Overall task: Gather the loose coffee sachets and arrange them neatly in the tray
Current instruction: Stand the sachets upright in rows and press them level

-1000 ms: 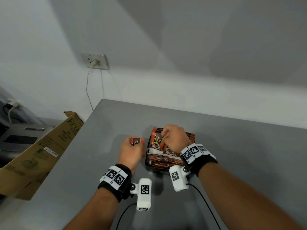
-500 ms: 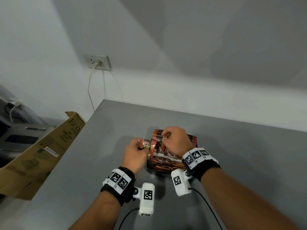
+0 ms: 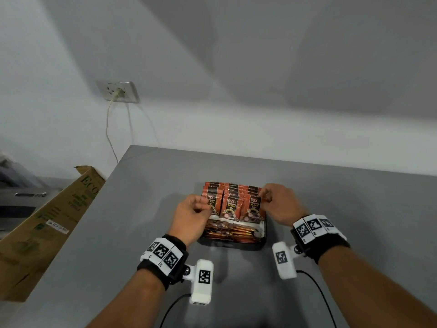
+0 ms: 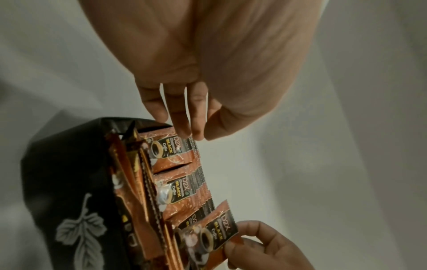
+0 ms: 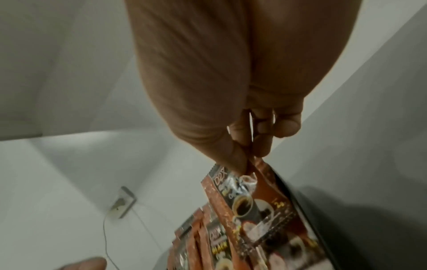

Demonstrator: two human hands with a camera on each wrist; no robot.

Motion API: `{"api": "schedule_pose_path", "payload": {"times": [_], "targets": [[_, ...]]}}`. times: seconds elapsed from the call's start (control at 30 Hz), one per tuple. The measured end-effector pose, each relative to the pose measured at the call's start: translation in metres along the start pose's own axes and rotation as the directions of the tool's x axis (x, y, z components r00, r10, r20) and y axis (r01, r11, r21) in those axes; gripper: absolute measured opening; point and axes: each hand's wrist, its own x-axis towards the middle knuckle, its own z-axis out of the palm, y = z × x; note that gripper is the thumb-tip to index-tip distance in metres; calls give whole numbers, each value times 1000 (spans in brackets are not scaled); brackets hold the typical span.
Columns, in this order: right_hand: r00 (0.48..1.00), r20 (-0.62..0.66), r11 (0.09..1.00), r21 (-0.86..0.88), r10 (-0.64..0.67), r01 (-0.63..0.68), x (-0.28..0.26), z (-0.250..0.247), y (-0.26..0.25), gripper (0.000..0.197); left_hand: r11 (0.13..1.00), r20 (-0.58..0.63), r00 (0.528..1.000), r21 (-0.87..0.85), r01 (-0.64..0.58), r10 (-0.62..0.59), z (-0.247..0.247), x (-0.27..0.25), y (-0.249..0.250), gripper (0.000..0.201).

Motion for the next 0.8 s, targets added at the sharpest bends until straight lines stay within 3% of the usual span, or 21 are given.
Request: {"api": "schedule_pose_path", "payload": {"times": [0.13, 0.4, 0.53, 0.6, 0.7, 0.8], "targets": [[999, -17, 1000, 6, 31, -31, -1, 20, 1, 20, 999, 5, 1000, 49, -20, 20, -2, -6, -2, 21], [997, -63, 997, -55, 45, -49, -4, 34, -2, 7, 996, 4, 1000, 87, -27, 27, -8, -10, -9, 17], [992, -124, 999, 24, -23, 26, -13, 29, -3, 19, 986, 57, 998, 161, -49, 40, -7, -10, -14, 25], [994, -43, 993, 63, -101, 104, -23, 22, -8, 17, 966, 117, 990, 236, -110, 85, -7, -10, -17, 29], [961, 196, 980, 3, -195, 198, -35, 20, -16, 25, 898, 254, 962, 392, -201, 104, -1, -10, -15, 37], [953, 241, 975, -80, -183, 207, -33, 26, -17, 27, 818, 357, 929, 504, -279, 97, 7, -7, -13, 46]]}}
